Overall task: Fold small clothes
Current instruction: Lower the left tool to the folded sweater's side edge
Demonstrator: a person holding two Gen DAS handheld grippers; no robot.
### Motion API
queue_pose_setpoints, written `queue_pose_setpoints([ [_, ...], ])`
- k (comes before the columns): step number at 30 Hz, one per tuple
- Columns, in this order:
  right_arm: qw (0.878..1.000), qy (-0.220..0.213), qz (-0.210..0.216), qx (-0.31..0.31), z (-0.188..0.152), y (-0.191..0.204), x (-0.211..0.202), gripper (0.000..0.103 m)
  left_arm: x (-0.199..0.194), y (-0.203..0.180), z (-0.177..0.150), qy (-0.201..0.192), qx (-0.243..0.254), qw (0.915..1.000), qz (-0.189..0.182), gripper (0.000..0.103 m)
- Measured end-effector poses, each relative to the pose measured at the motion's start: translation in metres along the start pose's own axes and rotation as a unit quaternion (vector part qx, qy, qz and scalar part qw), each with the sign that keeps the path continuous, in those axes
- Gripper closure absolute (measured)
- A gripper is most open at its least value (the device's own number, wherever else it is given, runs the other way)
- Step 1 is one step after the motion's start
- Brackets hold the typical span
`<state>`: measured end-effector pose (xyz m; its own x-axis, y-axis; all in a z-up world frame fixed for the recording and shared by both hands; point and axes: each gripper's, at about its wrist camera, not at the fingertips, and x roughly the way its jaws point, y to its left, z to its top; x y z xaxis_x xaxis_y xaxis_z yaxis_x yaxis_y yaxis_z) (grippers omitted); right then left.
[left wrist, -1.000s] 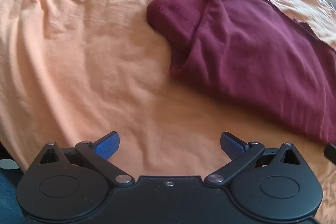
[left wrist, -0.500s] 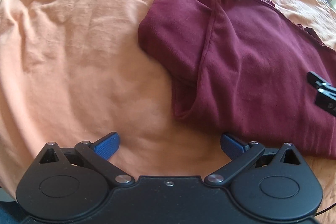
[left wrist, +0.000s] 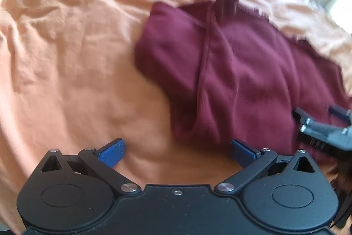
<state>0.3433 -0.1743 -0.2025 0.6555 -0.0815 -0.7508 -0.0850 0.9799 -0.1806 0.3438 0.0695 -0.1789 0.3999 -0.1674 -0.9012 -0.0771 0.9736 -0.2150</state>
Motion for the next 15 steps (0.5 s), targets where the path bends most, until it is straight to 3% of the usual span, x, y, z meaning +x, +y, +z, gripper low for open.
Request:
queue_pose_setpoints([
  [3, 1.0, 0.004, -0.007, 0.005, 0.001, 0.001, -0.001, 0.0, 0.004, 0.005, 0.012, 0.004, -0.004, 0.9996, -0.028, 0.001],
  [15, 0.999, 0.033, -0.003, 0.036, 0.002, -0.002, 0.001, 0.0, 0.029, -0.003, 0.05, 0.025, 0.001, 0.9988, -0.043, 0.001],
])
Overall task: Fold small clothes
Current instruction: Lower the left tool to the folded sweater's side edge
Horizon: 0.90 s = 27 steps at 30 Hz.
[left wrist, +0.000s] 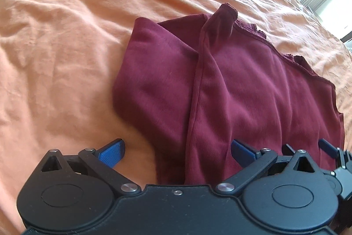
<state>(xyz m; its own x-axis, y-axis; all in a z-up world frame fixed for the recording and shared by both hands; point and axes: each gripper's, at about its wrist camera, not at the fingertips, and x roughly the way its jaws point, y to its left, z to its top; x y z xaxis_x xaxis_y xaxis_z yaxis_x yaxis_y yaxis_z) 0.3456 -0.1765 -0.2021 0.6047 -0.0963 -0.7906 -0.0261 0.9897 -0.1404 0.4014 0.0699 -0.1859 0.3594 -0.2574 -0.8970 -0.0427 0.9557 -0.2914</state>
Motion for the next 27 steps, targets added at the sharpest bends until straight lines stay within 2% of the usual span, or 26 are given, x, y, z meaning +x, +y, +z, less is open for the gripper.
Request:
queue_pose_setpoints([
  [10, 1.0, 0.025, 0.004, 0.011, 0.004, -0.001, 0.008, 0.0, 0.001, 0.0, 0.012, 0.0, -0.02, 0.9998, -0.01, 0.001],
  [20, 0.999, 0.044, 0.012, 0.02, 0.008, -0.004, 0.014, 0.0, 0.009, 0.007, 0.017, 0.02, -0.048, 0.9986, -0.007, 0.001],
  [27, 0.998, 0.047, 0.019, 0.024, 0.007, -0.006, 0.016, 0.0, 0.008, 0.003, 0.017, 0.017, -0.041, 0.999, -0.004, 0.001],
])
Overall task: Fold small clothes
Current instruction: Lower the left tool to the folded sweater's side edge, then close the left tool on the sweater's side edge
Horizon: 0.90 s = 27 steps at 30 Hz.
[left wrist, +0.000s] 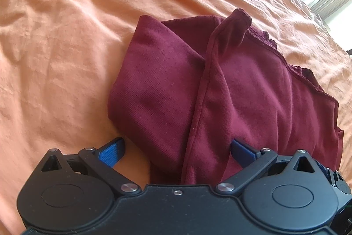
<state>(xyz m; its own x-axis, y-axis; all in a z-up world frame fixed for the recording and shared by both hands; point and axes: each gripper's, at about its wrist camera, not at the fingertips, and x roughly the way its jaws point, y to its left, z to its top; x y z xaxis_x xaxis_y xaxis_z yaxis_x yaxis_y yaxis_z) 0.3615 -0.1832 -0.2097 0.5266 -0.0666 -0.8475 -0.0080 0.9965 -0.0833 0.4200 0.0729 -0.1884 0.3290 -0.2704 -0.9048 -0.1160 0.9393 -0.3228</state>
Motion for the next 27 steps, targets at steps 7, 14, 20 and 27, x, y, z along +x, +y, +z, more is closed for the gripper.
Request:
queue_pose_setpoints([
  [7, 1.0, 0.024, 0.011, 0.0, 0.008, -0.004, 0.004, 0.0, -0.012, 0.011, -0.005, -0.033, -0.024, 0.9987, -0.031, 0.026],
  [14, 0.996, 0.087, 0.023, -0.008, 0.029, -0.007, 0.014, 0.0, -0.017, 0.019, -0.011, -0.043, -0.021, 0.9981, -0.039, 0.053],
  [20, 0.993, 0.11, 0.034, -0.001, 0.035, -0.011, 0.021, 0.0, -0.014, 0.018, -0.011, -0.041, -0.02, 0.9982, -0.04, 0.043],
  [27, 0.992, 0.118, 0.034, 0.002, 0.038, -0.012, 0.025, 0.0, -0.005, 0.01, -0.008, -0.037, -0.015, 0.999, -0.021, 0.048],
])
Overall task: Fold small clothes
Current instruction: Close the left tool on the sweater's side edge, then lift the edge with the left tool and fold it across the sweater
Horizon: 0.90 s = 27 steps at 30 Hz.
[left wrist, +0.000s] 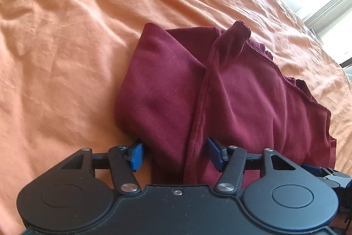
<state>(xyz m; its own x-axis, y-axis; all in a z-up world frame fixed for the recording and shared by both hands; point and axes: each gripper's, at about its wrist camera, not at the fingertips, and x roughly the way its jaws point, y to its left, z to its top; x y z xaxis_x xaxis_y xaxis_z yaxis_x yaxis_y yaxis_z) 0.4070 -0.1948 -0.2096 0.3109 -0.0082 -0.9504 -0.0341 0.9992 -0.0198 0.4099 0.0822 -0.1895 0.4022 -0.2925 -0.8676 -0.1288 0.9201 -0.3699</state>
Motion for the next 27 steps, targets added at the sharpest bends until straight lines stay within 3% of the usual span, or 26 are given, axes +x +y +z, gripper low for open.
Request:
queue_pose_setpoints([
  [9, 1.0, -0.001, 0.0, 0.001, 0.004, -0.002, 0.001, 0.0, -0.012, -0.005, -0.001, -0.008, -0.01, 0.9999, 0.007, 0.075],
  [20, 1.0, -0.001, -0.005, 0.006, 0.004, 0.003, 0.001, 0.0, -0.008, -0.011, 0.001, -0.001, -0.024, 0.9991, 0.034, 0.068],
  [27, 1.0, -0.015, -0.004, 0.007, -0.003, 0.003, 0.0, 0.0, -0.011, -0.021, -0.002, -0.011, -0.007, 0.9984, 0.054, 0.072],
])
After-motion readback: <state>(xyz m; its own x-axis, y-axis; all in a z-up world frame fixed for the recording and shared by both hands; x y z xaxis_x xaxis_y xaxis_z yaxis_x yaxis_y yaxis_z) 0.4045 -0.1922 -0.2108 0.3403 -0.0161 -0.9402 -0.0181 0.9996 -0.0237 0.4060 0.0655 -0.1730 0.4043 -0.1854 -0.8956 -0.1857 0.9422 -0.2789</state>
